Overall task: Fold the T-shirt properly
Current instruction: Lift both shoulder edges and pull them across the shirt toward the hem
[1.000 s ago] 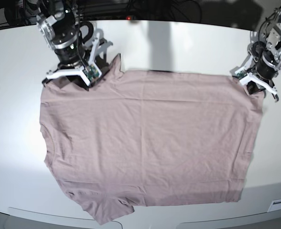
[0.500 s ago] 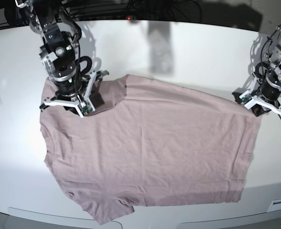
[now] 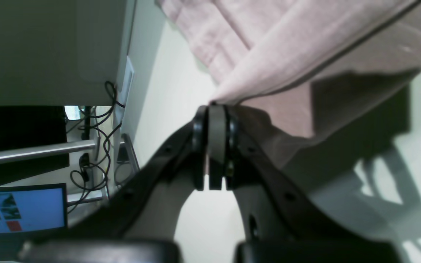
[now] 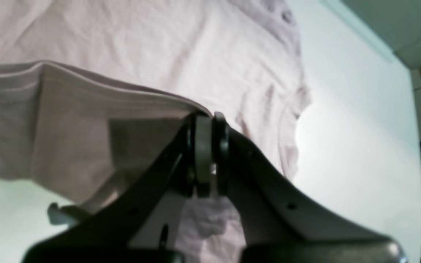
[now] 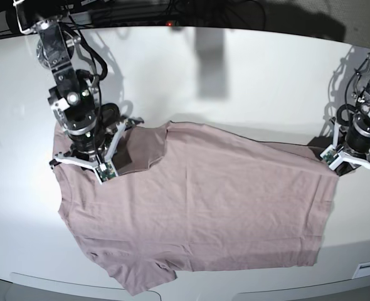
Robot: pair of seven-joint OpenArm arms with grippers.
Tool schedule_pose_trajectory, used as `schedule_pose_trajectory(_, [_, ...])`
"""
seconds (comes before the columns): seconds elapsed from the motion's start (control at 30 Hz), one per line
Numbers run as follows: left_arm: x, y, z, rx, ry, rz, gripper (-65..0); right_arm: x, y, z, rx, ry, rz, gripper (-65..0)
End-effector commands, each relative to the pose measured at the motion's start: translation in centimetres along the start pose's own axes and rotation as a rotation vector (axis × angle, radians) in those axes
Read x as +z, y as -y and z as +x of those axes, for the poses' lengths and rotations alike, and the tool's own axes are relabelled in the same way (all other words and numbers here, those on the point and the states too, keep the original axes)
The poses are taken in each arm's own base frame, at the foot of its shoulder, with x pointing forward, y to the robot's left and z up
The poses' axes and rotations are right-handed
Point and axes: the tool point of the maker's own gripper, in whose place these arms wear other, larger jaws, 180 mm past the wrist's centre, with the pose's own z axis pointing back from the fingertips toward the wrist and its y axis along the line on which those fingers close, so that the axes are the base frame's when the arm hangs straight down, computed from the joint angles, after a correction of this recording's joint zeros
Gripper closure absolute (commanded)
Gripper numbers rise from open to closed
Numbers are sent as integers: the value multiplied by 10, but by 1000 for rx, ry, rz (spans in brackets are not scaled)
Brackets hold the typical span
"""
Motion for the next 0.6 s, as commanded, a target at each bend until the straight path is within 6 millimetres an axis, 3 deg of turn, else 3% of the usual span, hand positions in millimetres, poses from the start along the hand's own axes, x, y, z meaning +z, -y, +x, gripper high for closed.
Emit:
schedule_pose_trajectory(0.0, [0,-18,4,3,17,45,0,-4,16,16,3,46,-41,0])
schedule_pose_trajectory(0.27, [-6,1,21,81,67,20,0,-28,27,26,-16,43,-5,0])
schedule_pose_trajectory(0.43, [-17,7,10,107,33,12,0,-30,30,40,-2,74,16,0])
schedule_pose_trajectory(0.57, [-28,-2,-4,114,-1,27,0,-37,34,42,4,75,17,0])
